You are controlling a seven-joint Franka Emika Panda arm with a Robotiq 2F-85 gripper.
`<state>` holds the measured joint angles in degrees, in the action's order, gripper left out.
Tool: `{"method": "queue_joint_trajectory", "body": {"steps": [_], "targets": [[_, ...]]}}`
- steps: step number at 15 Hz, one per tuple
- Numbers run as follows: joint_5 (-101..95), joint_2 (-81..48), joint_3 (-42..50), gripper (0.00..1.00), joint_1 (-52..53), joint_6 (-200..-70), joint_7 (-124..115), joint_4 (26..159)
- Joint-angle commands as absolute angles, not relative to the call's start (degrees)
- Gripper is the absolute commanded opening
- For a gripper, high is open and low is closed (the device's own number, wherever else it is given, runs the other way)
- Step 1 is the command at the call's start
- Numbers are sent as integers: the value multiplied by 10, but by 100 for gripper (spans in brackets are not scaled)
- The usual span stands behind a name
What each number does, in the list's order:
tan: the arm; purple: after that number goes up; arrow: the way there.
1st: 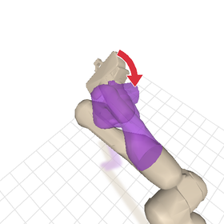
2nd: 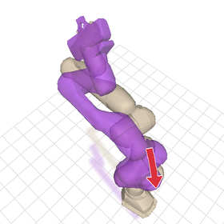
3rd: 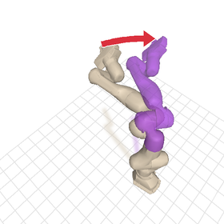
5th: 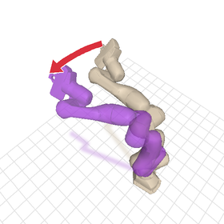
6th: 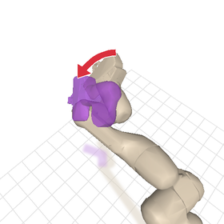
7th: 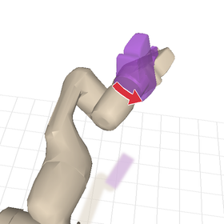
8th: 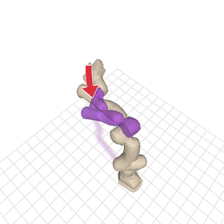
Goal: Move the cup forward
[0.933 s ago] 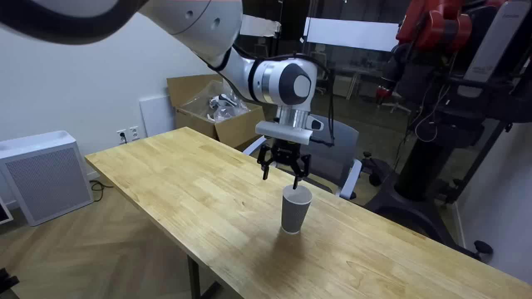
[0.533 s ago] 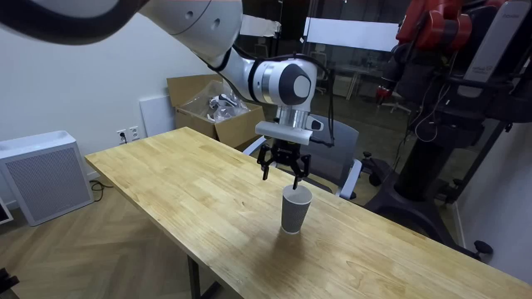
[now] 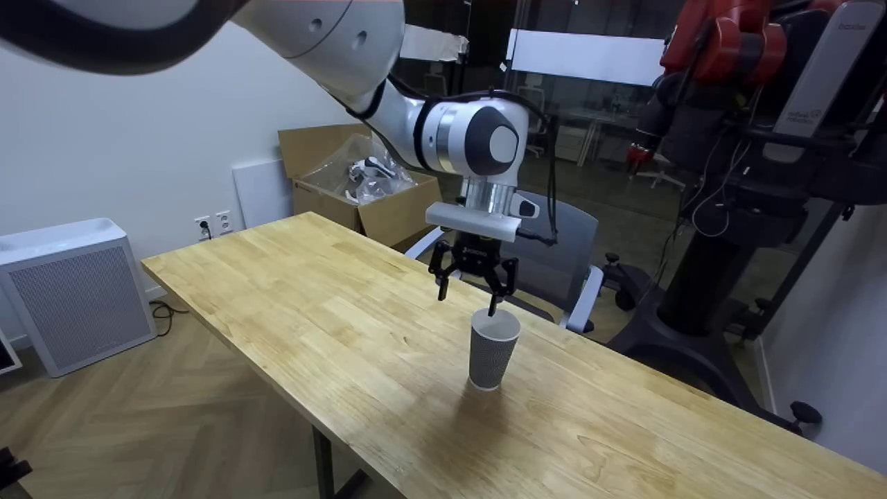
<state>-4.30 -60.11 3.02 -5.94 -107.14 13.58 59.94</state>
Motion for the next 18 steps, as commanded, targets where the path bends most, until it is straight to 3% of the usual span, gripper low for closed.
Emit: {"method": "queue_joint_trajectory", "body": {"steps": [1,9,18], "targets": [[-47,-603,26,100,-62,-1069,135,596],[-47,-603,26,100,-62,-1069,135,596],[-42,-610,71,100,-76,-1314,4,627]]}}
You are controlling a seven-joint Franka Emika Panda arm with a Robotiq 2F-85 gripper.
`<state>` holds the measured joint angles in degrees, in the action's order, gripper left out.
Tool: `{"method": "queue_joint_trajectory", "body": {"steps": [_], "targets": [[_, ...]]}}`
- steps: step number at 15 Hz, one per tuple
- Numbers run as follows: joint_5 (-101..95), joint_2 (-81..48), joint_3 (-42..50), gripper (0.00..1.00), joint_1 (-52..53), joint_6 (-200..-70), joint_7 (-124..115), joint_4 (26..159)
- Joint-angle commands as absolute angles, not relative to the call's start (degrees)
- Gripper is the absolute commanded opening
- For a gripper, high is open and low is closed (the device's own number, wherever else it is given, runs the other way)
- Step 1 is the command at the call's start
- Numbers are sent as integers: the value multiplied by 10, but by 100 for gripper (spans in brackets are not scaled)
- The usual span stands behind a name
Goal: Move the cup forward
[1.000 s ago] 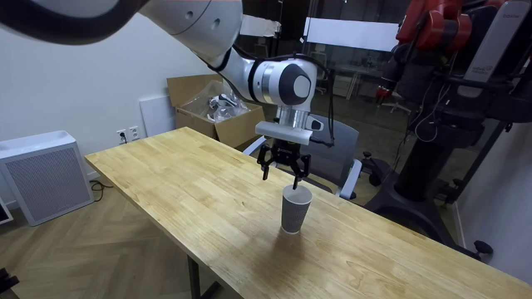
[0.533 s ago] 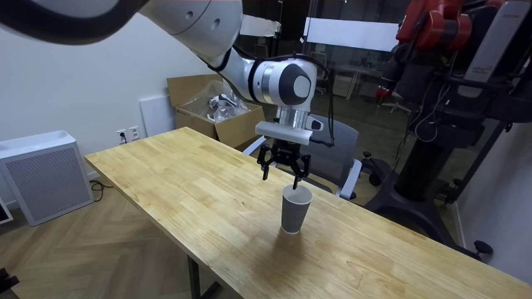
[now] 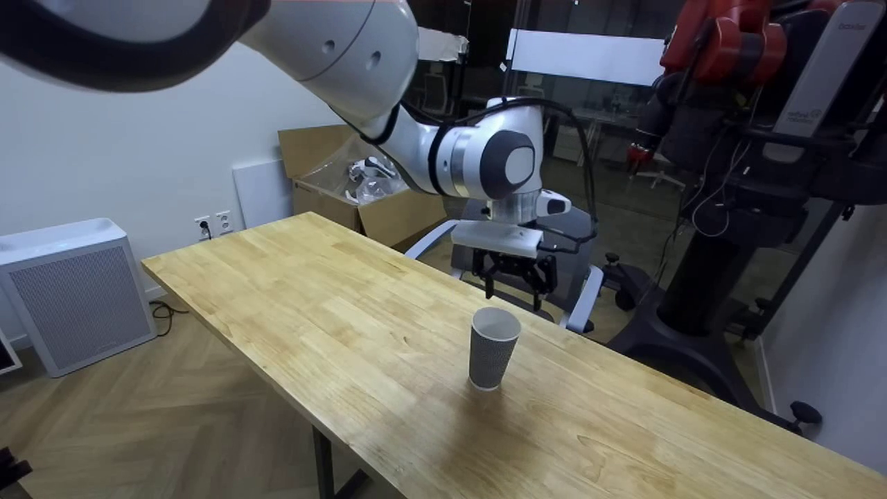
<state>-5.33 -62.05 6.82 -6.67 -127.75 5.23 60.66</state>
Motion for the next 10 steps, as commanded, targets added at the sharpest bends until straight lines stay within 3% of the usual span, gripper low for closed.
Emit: {"method": "queue_joint_trajectory", "body": {"steps": [1,10], "targets": [[-54,-623,67,100,-74,-1292,39,606],[-46,-555,52,100,-81,-1373,57,727]]}}
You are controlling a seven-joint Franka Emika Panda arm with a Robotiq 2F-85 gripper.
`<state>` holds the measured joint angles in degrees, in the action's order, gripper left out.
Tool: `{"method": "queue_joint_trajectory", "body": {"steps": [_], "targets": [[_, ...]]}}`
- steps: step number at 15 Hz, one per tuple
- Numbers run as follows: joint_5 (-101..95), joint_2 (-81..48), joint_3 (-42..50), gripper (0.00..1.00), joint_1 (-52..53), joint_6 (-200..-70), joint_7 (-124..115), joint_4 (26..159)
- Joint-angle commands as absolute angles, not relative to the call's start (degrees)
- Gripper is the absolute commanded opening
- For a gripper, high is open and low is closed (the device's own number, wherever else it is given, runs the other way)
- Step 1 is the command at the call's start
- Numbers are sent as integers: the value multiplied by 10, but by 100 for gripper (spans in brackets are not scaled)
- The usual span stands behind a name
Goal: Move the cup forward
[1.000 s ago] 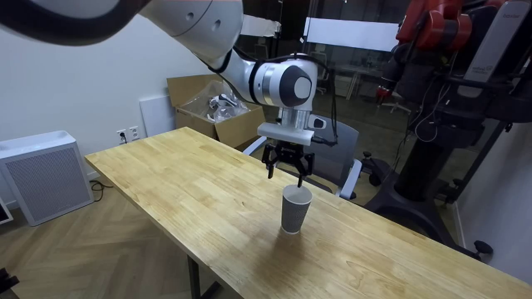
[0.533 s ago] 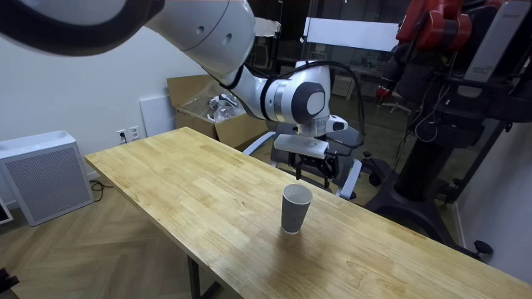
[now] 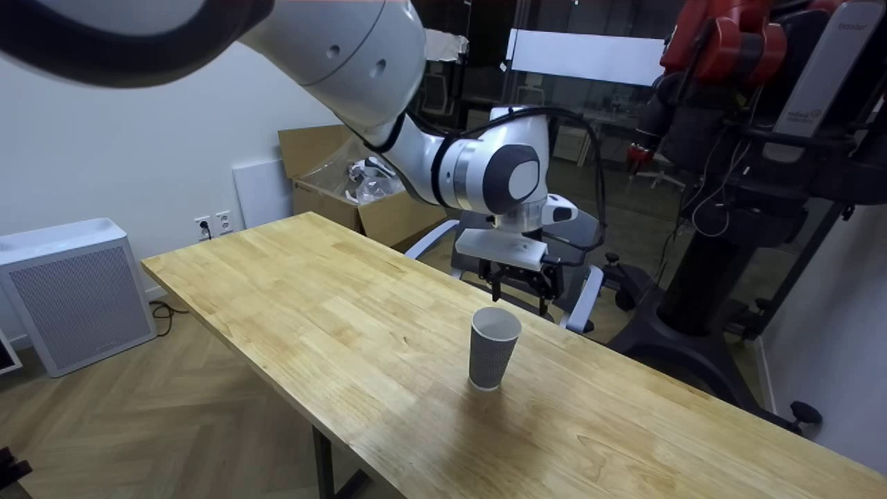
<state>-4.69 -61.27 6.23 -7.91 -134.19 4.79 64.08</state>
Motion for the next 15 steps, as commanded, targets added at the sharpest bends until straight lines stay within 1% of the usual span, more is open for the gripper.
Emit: {"method": "queue_joint_trajectory", "body": {"steps": [1,7,12,14,15], "targets": [[-45,-543,50,100,-82,-1386,59,750],[-30,-441,30,100,-97,-1481,79,912],[40,-337,-13,100,-151,-1481,134,1051],[59,-314,18,100,-145,-1533,83,1105],[46,-360,9,100,-140,-1490,113,1029]]}}
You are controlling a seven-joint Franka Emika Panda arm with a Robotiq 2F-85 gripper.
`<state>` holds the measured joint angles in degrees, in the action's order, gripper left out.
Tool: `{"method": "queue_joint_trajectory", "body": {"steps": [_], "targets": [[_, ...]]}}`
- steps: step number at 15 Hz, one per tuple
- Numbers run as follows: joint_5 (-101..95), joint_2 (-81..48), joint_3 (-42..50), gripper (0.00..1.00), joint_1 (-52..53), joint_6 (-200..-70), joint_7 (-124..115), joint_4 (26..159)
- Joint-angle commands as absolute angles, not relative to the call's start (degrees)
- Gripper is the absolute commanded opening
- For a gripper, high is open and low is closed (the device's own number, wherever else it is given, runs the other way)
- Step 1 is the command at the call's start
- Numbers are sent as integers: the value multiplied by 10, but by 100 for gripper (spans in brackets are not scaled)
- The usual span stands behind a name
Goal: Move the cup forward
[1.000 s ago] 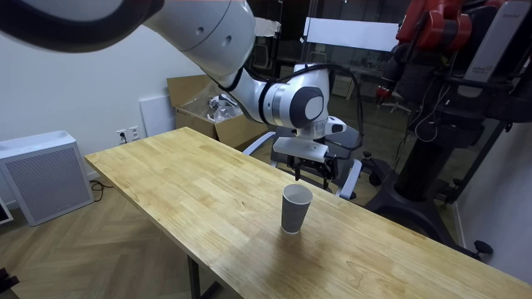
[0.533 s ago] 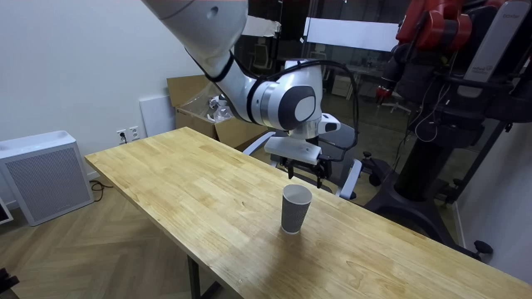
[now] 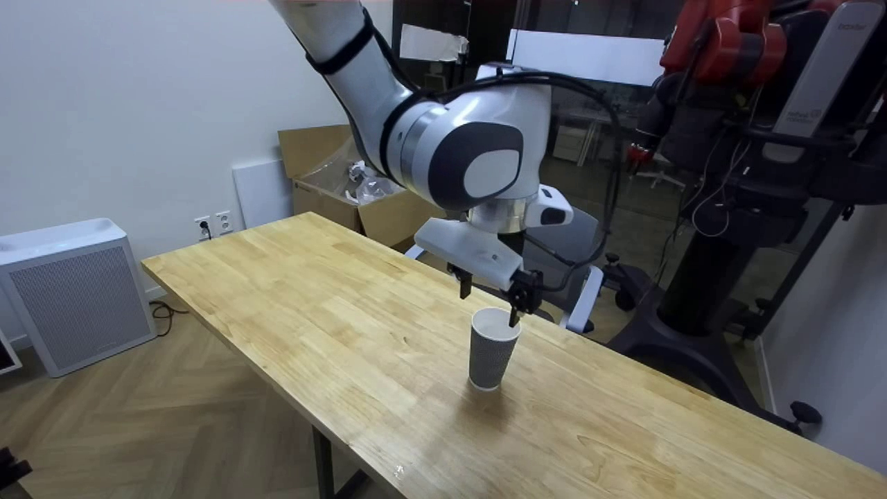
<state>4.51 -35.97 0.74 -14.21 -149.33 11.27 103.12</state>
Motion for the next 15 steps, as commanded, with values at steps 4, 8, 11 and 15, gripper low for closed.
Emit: {"method": "queue_joint_trajectory", "body": {"steps": [4,8,11,15], "targets": [[56,-330,19,100,-149,-1524,104,1088],[58,-354,17,100,-166,-1485,123,1045],[55,-382,19,100,-174,-1435,135,994],[58,-436,18,100,-184,-1361,150,900]]}}
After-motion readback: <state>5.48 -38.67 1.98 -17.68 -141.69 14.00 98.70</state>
